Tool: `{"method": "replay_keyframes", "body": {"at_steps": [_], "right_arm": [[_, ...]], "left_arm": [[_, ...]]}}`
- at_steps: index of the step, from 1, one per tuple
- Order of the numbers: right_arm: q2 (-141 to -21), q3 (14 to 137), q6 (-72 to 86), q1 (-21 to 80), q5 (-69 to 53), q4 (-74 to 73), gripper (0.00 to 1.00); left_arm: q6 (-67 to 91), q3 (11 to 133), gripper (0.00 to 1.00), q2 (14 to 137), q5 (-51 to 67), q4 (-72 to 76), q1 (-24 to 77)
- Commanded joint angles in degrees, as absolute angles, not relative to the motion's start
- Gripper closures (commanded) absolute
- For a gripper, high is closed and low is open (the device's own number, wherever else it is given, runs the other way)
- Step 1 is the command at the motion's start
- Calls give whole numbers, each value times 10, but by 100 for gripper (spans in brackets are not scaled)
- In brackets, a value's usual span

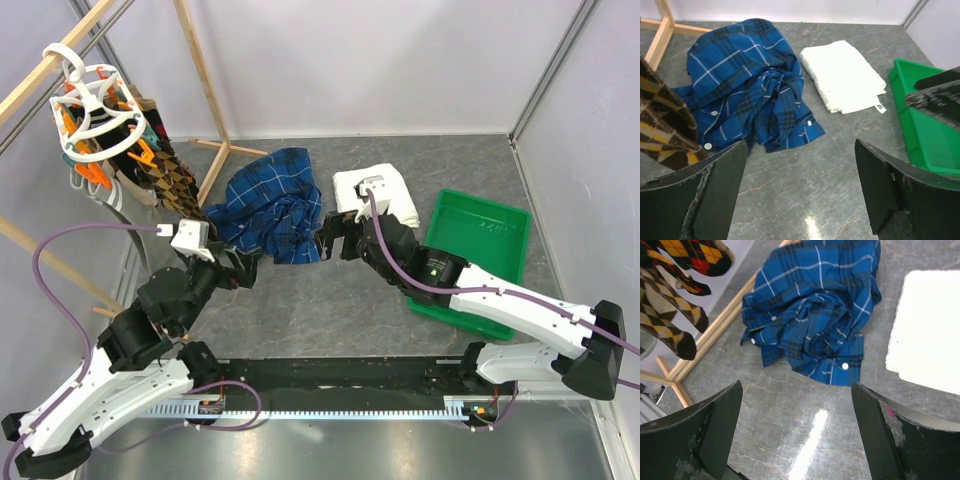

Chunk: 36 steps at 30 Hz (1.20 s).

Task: Remove the socks clipped to the hanger
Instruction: Remove the sock from the hanger.

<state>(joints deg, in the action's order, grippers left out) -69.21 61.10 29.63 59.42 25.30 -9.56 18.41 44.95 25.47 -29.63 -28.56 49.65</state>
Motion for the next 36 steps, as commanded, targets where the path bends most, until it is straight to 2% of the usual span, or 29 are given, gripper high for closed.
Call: {"method": "replay_keyframes", "body": {"at_steps": [1,6,9,13,21,30,31,33,34,36], "right_arm": [[-679,650,251,595,224,-49,2],[-706,697,214,595,153,-6,3],[-735,749,204,595,112,0,5],[-772,802,197,595,79,36,10],[-828,831,202,595,17,95,20],[-822,827,181,595,1,114,21],[-817,824,178,595,2,118,21],[-811,820,171,595,-14,120,22],[-808,817,167,594,-14,121,22],[-804,815,164,595,-8,126,23]], "left_arm": [[195,425,5,226,-344,-295,498],[210,402,6,221,-442,-309,498],[242,417,8,230,-533,-335,499],[260,410,8,216,-598,-337,498],[209,404,9,242,-613,-291,499],[183,393,12,326,-588,-235,462],[193,394,14,331,-576,-242,448],[209,405,24,355,-525,-265,389],[214,409,34,365,-506,-278,369],[215,420,45,394,-465,-289,333]]}}
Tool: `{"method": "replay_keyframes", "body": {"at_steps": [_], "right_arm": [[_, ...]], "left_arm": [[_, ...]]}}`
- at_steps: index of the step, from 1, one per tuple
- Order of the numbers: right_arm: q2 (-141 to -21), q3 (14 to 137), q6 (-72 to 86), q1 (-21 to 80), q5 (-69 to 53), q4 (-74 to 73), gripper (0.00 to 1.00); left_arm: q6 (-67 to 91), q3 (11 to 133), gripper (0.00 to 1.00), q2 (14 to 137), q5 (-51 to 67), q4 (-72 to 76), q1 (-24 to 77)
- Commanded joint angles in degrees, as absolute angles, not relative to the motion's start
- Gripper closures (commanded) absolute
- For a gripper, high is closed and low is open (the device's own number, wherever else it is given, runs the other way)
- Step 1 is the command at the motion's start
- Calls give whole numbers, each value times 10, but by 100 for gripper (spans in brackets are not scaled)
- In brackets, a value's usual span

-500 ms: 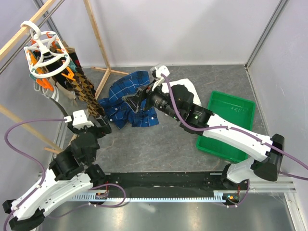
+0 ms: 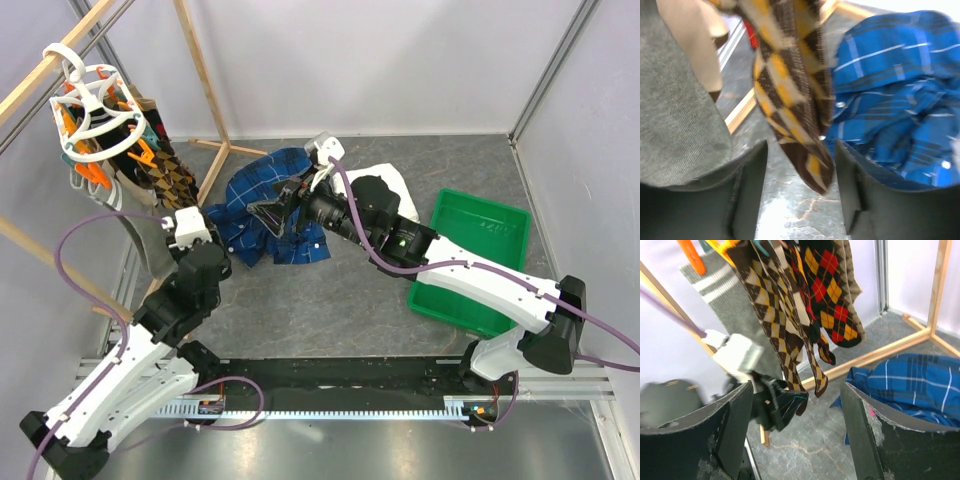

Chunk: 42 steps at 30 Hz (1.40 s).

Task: Remove the socks clipped to the hanger
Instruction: Remove the sock from the hanger.

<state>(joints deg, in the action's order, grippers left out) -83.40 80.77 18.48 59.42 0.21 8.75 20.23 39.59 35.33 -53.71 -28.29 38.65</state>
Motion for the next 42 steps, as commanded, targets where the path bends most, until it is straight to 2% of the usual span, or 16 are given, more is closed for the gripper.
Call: {"method": "replay_keyframes", "body": {"at_steps": [1,3,4,5,11,14,18,23,32,38,42], "right_arm": [[-804,815,163,595,-5,134,23],[-808,827,170,595,17,153,25],[-817,837,191,595,31,155,27],[-823,849,199,595,39,155,28],[-905,961,240,595,12,135,37],[-944,1007,246,595,2,127,41],[-1003,1075,224,596,-87,135,42],[-1062,1168,199,615,-42,89,46],[-1125,1259,52,674,68,67,37],[-1161,1306,-7,687,66,78,33],[-1185,1334,-45,691,81,88,25]], "left_arm": [[213,426,64,402,-457,-296,329],[202,447,81,416,-421,-297,328],[194,455,94,417,-408,-296,328],[193,458,98,415,-380,-295,328],[167,433,98,348,-240,-253,328],[169,425,98,325,-212,-259,329],[168,416,98,312,-157,-256,328],[165,417,98,314,-96,-258,329],[162,408,98,280,-66,-262,329],[164,404,98,263,-40,-266,329],[163,406,98,256,-29,-266,329]]}}
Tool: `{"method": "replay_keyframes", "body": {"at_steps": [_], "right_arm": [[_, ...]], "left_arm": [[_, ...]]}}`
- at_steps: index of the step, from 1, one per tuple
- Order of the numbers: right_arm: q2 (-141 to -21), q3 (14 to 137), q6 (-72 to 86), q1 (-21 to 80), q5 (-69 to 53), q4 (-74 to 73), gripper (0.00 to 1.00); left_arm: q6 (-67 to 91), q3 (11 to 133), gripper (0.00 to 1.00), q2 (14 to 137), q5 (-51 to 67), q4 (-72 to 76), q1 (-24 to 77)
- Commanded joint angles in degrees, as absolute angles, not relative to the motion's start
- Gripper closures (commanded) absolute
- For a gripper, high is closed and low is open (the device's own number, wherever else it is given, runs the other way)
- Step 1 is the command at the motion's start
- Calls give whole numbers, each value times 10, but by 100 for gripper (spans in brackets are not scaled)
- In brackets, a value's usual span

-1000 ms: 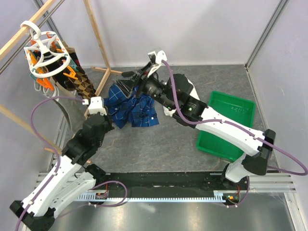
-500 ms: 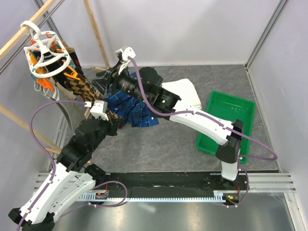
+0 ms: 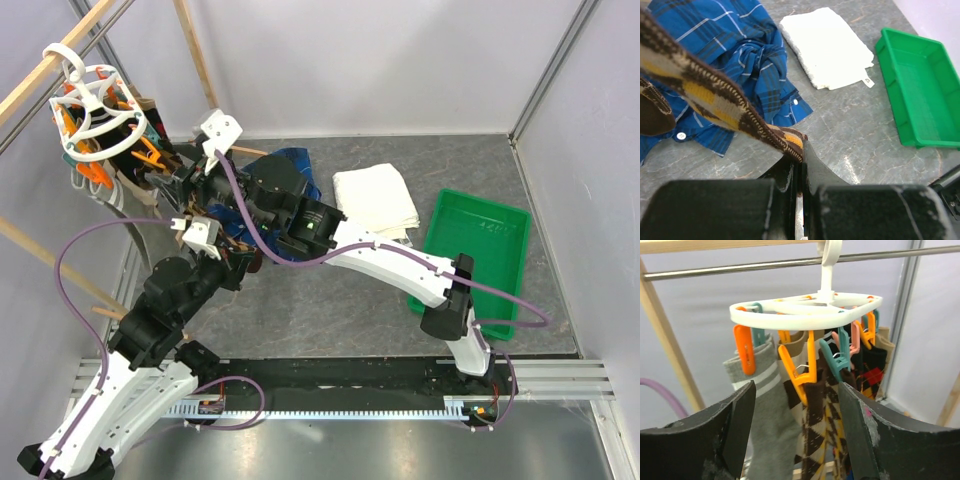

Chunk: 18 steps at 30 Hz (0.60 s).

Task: Remove the socks clipped to the hanger
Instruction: Remove the sock from the hanger.

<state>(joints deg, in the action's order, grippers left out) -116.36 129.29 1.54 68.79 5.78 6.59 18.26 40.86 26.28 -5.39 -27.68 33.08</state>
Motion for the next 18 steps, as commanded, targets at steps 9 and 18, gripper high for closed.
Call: {"method": "replay_keyframes", "body": {"at_steps": [9,18], "right_arm": [[-1223,1376,-105,696,73,92,23],[-1262,1415,-133,703,84,143,28]], "left_arm": [[162,404,98,253,-5,-264,329],[160,403,98,245,13,-264,329]]}}
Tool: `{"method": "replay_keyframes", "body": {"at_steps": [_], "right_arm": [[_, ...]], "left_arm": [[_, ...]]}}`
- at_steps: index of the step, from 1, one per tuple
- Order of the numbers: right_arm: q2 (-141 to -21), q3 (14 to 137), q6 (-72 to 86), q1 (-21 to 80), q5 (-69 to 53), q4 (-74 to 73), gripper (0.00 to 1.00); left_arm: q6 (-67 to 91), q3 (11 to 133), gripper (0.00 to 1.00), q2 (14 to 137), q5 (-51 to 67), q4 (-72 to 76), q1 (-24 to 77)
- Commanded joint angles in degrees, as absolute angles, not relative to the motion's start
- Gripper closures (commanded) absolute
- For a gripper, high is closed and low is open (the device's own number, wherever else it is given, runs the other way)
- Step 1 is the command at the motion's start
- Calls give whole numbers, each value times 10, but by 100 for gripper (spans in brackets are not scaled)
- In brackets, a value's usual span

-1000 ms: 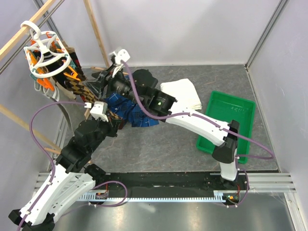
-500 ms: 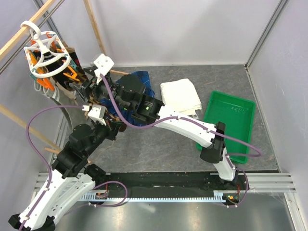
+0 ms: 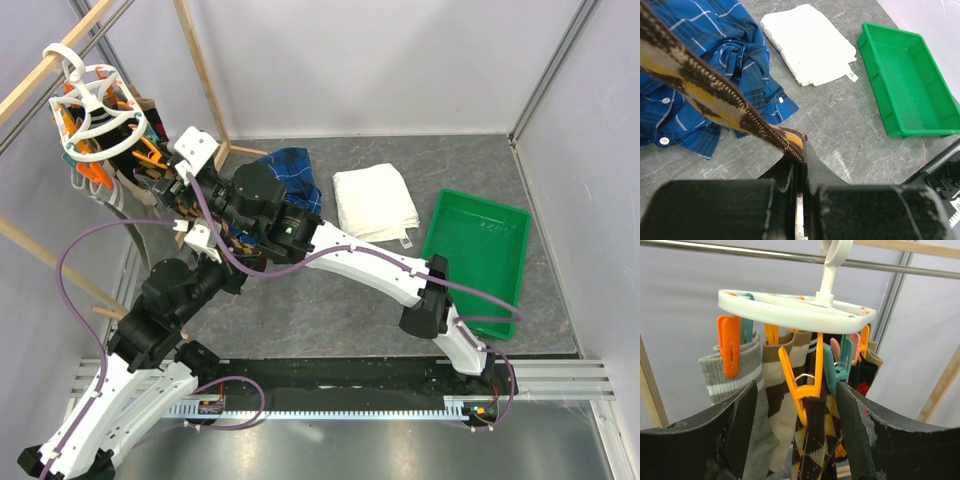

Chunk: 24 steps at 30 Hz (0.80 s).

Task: Remove the socks clipped to the hanger
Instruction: Remove the sock from the hanger.

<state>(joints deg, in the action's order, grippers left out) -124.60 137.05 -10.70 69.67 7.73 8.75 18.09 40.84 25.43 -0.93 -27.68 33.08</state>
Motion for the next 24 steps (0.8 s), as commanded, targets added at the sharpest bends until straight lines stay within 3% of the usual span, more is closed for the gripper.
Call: {"method": "replay_keyframes", "body": {"at_steps": [1,11,18,24], "right_arm": [[-1274,1426,-138,703,85,148,29],[-1300,1456,-163,704,76,174,41],[-1311,1468,-166,704,69,199,43],[-1310,1468,-174,704,62,202,59]], "left_arm": [[160,403,98,243,14,-264,330],[156,401,98,231,20,-262,329],[156,400,98,230,26,-263,329],[157,399,98,229,26,-261,329]]}}
